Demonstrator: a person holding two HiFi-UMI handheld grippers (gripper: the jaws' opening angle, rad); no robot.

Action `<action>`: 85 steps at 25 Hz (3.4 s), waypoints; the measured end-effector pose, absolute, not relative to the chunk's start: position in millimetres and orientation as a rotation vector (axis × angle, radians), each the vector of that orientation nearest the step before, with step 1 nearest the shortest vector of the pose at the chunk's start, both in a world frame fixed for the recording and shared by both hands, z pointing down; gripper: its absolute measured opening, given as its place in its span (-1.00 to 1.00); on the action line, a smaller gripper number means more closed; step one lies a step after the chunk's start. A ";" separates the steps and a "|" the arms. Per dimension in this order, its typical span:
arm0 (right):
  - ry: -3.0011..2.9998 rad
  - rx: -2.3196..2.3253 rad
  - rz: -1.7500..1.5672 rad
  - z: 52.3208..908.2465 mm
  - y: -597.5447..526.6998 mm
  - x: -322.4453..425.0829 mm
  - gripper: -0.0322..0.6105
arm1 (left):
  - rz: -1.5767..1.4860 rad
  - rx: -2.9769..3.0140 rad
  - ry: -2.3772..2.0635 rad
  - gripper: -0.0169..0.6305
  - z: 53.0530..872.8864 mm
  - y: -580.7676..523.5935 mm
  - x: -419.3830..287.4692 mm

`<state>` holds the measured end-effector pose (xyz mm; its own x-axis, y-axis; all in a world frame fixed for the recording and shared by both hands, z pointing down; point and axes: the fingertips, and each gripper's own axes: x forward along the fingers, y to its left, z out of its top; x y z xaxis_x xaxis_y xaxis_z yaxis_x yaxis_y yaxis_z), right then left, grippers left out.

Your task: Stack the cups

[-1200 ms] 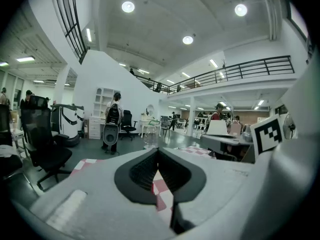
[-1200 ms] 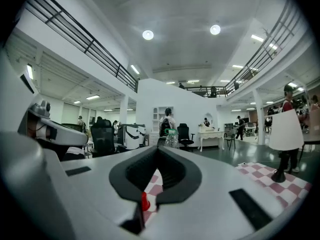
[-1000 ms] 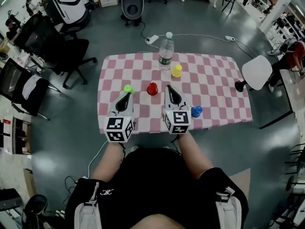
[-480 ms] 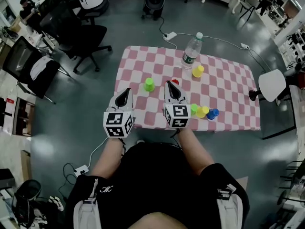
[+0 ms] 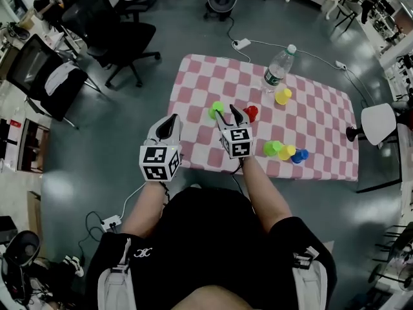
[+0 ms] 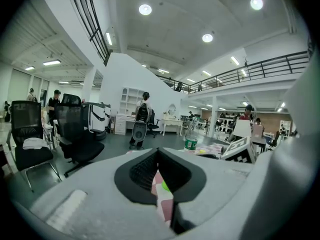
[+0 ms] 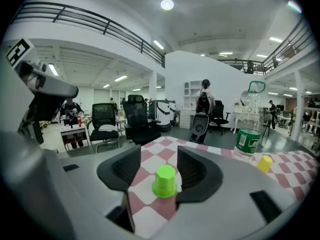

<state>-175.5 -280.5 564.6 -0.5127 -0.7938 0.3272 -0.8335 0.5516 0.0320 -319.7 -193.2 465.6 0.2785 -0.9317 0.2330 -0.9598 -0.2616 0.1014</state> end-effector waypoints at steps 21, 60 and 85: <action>-2.219 1.368 0.454 672.4 -333.4 -183.1 -0.21 | 0.227 2.256 -1.828 -0.90 470.7 -200.6 -378.0; -2.237 1.680 0.349 516.6 -242.3 -16.9 -0.29 | 0.288 2.570 -1.376 -0.90 471.1 -214.1 -198.9; -1.979 1.785 0.452 578.9 -187.2 133.9 -0.28 | 0.396 2.660 -1.179 -0.90 479.6 -192.6 -52.7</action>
